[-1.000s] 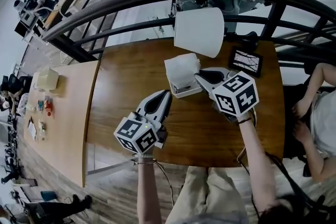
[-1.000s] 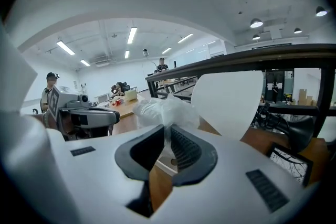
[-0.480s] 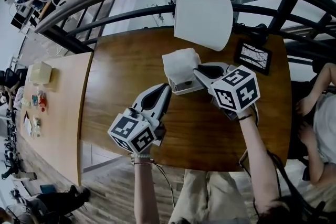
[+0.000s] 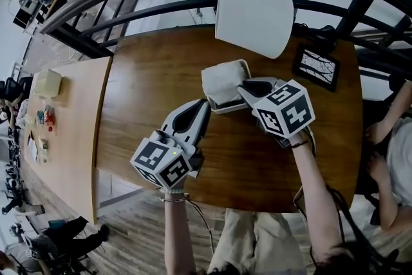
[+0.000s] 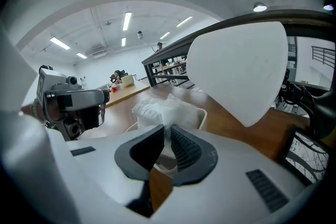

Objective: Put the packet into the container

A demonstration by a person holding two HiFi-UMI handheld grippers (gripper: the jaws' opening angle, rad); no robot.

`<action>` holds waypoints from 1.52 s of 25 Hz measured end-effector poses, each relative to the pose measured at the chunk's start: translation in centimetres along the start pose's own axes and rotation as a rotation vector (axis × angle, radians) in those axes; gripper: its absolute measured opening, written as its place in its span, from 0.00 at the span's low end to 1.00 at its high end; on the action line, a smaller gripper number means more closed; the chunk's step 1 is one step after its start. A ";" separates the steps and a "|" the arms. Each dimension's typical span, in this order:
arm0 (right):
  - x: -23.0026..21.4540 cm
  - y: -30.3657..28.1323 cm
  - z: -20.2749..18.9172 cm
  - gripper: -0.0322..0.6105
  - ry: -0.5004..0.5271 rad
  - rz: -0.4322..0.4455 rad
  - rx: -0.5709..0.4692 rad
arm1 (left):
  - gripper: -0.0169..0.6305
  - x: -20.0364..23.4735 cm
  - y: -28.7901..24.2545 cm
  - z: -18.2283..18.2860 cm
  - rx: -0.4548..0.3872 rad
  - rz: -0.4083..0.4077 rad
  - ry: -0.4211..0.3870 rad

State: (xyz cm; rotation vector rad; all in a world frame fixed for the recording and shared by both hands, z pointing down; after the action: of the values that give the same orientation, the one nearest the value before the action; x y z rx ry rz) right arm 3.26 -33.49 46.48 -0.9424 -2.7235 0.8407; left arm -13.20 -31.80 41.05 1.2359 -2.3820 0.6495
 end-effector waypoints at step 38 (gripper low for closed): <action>1.0 0.0 0.2 0.21 0.118 -0.052 0.171 | 0.03 -0.6 0.0 -2.0 0.017 0.009 0.029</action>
State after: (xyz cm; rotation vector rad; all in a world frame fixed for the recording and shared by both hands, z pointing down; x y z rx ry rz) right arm 2.34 -33.00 46.26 -0.8547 -2.5191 0.9582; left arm -12.63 -30.35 42.40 1.2151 -2.3644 0.6866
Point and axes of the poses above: the fingertips, and each gripper's own axes: y backward along the fingers, x to its left, z out of its top, the point moved 6 cm from there along y, backward along the fingers, and after that the axes turned 15 degrees about y, right-handed, at the moved point
